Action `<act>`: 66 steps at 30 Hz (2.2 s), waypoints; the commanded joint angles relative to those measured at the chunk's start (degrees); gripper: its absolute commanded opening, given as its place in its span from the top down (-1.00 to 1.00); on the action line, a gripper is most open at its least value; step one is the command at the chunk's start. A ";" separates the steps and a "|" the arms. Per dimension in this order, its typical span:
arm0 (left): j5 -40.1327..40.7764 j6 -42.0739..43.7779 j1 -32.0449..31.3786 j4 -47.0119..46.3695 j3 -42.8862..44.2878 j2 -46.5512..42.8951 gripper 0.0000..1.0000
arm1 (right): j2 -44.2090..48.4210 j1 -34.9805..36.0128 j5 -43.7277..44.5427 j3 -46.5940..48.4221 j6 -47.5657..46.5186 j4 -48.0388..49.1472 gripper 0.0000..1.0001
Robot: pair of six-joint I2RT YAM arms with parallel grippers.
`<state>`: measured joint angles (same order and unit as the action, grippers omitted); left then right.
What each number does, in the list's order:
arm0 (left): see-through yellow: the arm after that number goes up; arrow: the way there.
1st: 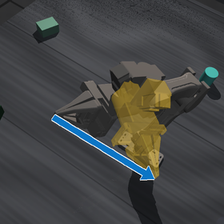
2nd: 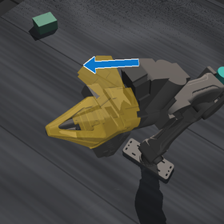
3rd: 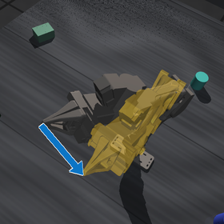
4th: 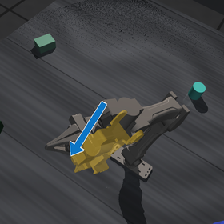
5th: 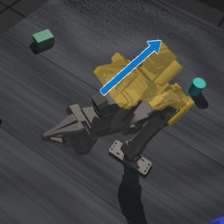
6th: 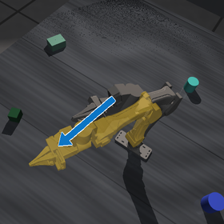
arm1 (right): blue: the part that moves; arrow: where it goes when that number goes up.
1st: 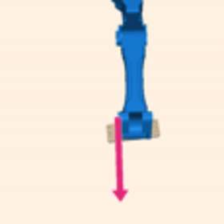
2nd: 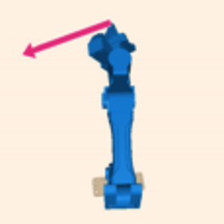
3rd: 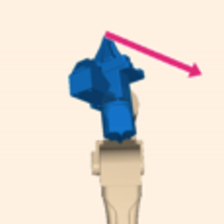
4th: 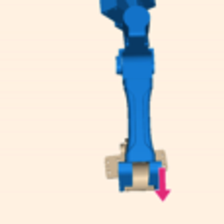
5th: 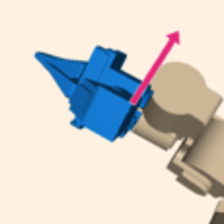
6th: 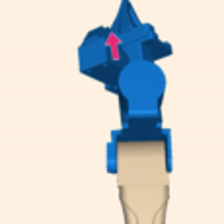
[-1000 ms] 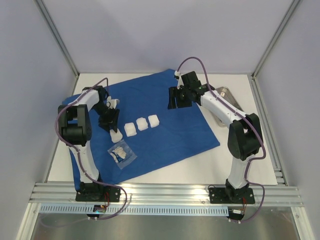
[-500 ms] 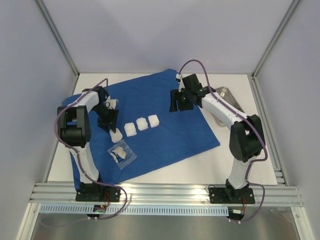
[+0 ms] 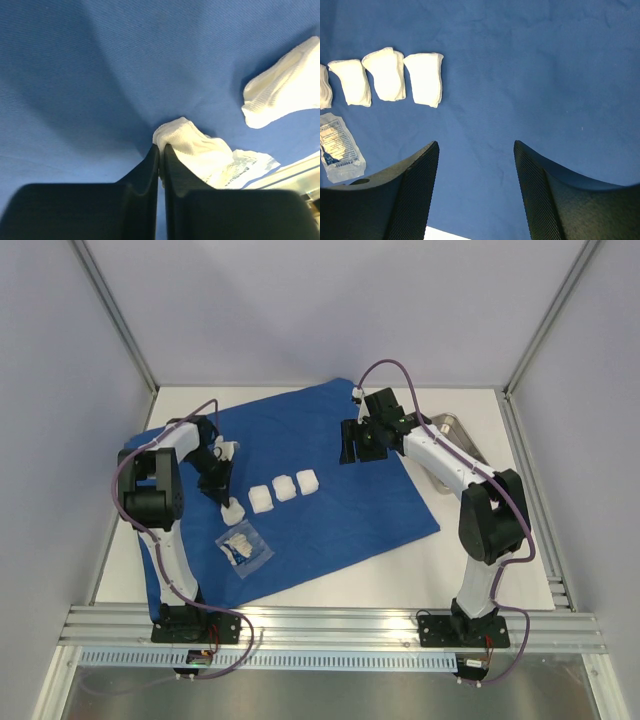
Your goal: Prepare the surgical pack
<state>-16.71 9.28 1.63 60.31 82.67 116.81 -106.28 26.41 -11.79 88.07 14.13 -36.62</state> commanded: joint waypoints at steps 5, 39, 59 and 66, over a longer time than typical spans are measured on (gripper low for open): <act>-8.41 3.64 0.04 2.18 0.38 -7.46 1.00 | 2.57 0.13 1.25 2.71 -0.68 0.15 -0.29; -13.09 9.10 -8.04 3.68 15.59 4.21 1.00 | 2.92 0.22 -0.07 3.86 -0.95 -0.91 -0.29; -5.18 7.33 -8.04 2.17 13.22 6.14 0.03 | 3.62 0.22 -0.78 2.72 -1.03 -0.56 -0.29; -10.97 7.86 -8.22 3.67 10.76 6.85 0.15 | 3.62 0.22 -0.34 2.72 -1.47 -0.82 -0.29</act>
<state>-24.05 16.82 -6.39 62.74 94.08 122.96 -105.60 26.41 -12.51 89.73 13.52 -37.58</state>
